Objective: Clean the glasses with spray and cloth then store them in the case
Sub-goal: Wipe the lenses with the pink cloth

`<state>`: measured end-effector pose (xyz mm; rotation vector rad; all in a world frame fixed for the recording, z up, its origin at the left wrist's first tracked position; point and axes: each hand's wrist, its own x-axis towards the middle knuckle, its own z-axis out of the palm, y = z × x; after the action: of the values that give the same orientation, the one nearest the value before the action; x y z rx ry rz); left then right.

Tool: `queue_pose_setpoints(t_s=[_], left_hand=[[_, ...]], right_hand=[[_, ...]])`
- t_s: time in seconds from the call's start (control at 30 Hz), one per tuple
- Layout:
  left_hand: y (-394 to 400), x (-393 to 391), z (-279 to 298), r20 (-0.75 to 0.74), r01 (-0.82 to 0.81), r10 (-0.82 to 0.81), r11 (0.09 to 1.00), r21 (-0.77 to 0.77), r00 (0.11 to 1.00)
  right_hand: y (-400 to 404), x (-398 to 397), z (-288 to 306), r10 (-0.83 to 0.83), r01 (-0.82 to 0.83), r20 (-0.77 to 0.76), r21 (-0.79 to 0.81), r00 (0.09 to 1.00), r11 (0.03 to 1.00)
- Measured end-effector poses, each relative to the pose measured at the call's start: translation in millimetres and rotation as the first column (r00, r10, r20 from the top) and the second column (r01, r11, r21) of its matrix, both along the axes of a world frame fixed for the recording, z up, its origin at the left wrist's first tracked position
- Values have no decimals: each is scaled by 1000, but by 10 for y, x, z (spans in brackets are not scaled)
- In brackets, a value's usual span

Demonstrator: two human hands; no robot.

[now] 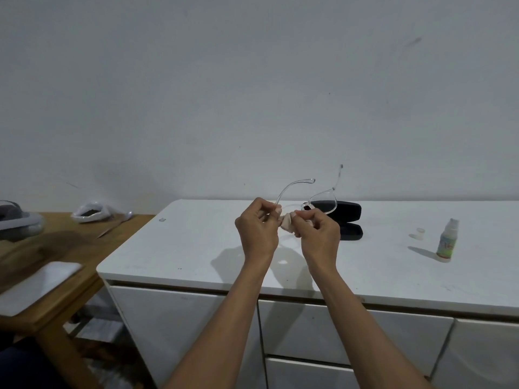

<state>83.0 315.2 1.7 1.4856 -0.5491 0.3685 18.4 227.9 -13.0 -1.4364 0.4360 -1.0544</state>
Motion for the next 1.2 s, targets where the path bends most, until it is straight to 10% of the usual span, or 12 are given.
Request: queue_pose_setpoints(t_s=[0.3,0.73,1.2], left_hand=[[-20,-176,108,199,27,-36,999,47,979],[-72,-7,160,64,-3,5,1000,-31,998],[-32,4,48,90,23,-25,999,23,996]], right_hand=[[134,140,244,-191,158,188,178,963,971],[-55,61,198,197,-201,71,61,978,978],[114,100,65,-114,98,105,146,988,984]])
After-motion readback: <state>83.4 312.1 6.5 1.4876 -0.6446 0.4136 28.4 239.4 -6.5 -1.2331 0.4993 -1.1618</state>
